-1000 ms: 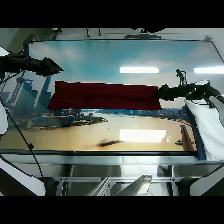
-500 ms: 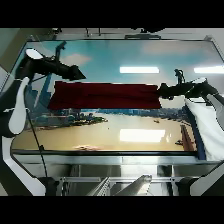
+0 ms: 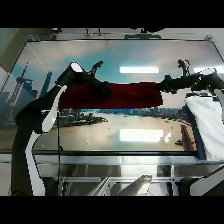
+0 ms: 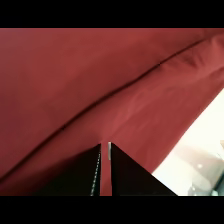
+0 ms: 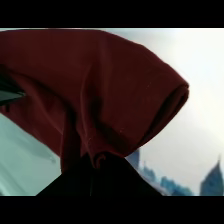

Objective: Fold the shirts.

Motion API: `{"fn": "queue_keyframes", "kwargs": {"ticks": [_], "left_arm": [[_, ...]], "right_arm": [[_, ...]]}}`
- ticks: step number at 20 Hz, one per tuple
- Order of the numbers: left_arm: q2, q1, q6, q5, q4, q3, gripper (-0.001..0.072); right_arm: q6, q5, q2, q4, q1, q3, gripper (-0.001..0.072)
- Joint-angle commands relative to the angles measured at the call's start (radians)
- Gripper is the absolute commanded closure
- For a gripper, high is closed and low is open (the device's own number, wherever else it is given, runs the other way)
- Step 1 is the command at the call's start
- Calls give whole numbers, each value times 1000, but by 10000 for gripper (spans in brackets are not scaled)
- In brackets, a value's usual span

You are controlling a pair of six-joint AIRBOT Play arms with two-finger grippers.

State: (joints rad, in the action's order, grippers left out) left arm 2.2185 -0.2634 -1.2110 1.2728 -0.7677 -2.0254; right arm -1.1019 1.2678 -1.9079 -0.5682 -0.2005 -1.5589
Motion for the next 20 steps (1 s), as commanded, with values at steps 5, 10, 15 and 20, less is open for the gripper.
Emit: {"fn": "queue_keyframes", "kwargs": {"ticks": [5,10,15,20], "left_arm": [[61,-53,-100,-78,5,-24,630],[61,-74,-99,-88,98,-24,628],[-74,26,-46,79,247,-26,630],[-316,256,-39,206,246,-24,630]], "right_arm": [[-44,77,72,3,1,-7,693],[-71,103,103,4,4,-7,693],[-119,116,168,65,93,-7,692],[-216,-201,179,254,367,-8,693]]}}
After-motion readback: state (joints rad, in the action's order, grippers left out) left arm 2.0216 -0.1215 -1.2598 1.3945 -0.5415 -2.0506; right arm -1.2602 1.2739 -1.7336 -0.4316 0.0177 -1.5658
